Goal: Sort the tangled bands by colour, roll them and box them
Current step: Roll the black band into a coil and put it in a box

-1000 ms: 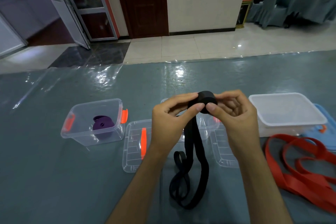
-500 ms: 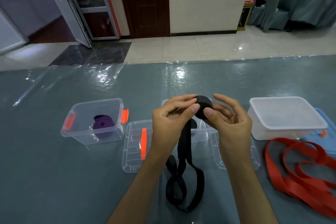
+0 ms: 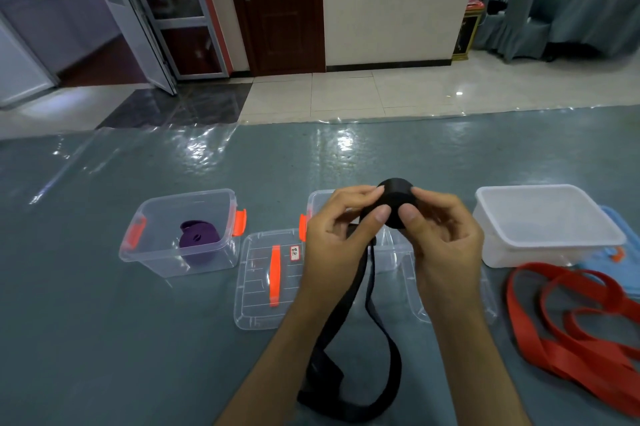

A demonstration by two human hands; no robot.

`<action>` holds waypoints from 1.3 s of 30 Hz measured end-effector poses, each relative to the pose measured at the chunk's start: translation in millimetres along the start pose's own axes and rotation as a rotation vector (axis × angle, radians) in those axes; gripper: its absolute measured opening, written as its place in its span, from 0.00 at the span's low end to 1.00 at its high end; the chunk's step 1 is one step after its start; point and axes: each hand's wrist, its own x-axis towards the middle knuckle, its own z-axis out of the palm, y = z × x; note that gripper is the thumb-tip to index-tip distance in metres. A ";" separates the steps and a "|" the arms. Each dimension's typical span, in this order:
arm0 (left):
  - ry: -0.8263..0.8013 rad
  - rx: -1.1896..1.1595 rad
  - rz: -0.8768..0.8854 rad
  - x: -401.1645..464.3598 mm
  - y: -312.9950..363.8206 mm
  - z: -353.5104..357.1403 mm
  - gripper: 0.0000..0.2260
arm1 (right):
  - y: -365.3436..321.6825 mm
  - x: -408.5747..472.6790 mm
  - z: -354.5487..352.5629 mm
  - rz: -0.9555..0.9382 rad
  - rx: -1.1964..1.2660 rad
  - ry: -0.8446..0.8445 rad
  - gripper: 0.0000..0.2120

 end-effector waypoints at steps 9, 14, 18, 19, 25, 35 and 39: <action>-0.013 0.035 0.044 0.2 2.1 -7.1 0.08 | -14.2 0.5 0.3 0.005 -0.060 -0.043 0.16; -0.118 0.238 0.121 3.3 3.7 -9.2 0.09 | 3.6 -11.0 -3.4 0.022 -0.024 0.008 0.07; -0.020 0.231 0.138 0.9 3.1 -8.4 0.07 | -0.5 -8.4 -8.2 0.024 -0.037 -0.049 0.08; -0.010 0.231 0.133 0.3 2.1 -8.4 0.07 | -1.4 -7.9 -7.2 -0.006 -0.042 -0.047 0.08; -0.078 0.244 0.107 3.2 1.0 -14.8 0.10 | 1.6 -10.7 -3.5 0.012 -0.037 -0.014 0.07; -0.127 0.151 0.033 -0.2 3.0 -18.7 0.14 | -10.3 -6.1 -2.1 0.038 -0.014 -0.052 0.14; -0.091 0.112 0.071 3.4 10.5 -18.8 0.12 | -11.7 -3.0 -4.7 0.107 -0.039 -0.112 0.17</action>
